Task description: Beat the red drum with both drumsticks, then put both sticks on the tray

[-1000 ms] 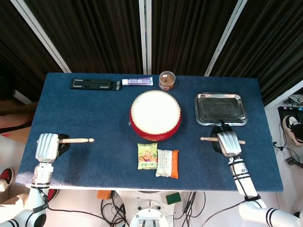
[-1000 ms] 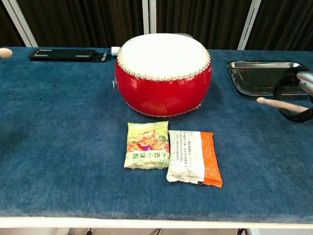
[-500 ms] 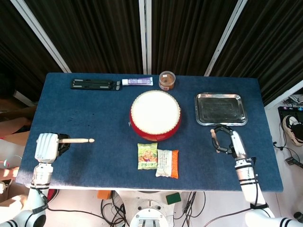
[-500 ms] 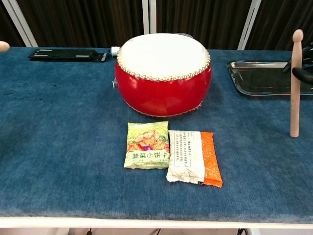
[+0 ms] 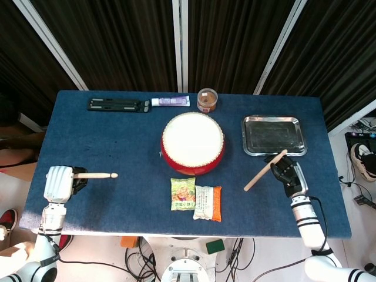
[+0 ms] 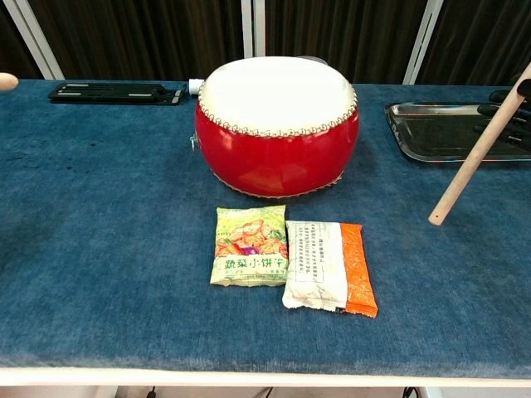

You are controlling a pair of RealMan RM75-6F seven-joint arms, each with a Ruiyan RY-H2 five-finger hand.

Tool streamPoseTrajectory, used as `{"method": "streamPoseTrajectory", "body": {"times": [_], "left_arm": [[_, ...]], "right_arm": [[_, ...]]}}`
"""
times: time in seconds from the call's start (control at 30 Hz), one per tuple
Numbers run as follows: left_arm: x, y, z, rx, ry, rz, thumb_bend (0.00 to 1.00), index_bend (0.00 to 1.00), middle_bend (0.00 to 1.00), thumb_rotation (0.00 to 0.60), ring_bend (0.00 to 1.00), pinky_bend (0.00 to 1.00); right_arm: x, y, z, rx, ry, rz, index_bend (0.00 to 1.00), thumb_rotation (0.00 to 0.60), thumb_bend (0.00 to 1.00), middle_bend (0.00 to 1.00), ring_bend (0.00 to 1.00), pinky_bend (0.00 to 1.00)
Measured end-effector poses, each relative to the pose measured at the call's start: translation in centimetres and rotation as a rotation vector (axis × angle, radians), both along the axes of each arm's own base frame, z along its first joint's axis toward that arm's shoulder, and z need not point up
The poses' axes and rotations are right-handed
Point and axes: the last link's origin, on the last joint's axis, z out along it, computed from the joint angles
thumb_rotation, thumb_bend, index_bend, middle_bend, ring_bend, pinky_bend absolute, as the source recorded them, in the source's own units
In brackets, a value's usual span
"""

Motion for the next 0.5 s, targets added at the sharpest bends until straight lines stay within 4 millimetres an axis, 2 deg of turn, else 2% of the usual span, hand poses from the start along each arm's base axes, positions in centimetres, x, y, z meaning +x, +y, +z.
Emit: {"method": "streamPoseTrajectory", "body": {"times": [0.17,0.33,0.4,0.5], "left_arm": [[-0.2,-0.1,0.0,-0.001,0.0,0.006,0.58,1.0,1.0,0.6,1.0,1.0],[-0.4,-0.2,0.1,-0.003,0.002,0.01,0.58,1.0,1.0,0.6,1.0,1.0],[-0.4,-0.2,0.1,-0.003,0.002,0.01,0.58,1.0,1.0,0.6,1.0,1.0],[-0.3,-0.2,0.2,-0.002,0.001,0.009,0.58,1.0,1.0,0.6,1.0,1.0]], "right_arm": [[-0.3,-0.3,-1.0,0.014,-0.074,0.032,0.5,0.6,0.49,0.49,0.27,0.3],[-0.5,-0.2,-1.6,0.0,-0.089,0.085,0.49,0.6,0.48,0.48,0.27,0.3],[-0.5,-0.1,-1.7,-0.008,-0.084,0.107,0.49,0.6,0.43,0.48,0.27,0.3],[-0.5,0.2,-1.9,-0.014,-0.066,0.137,0.49,0.6,0.29,0.48,0.27,0.3]]}}
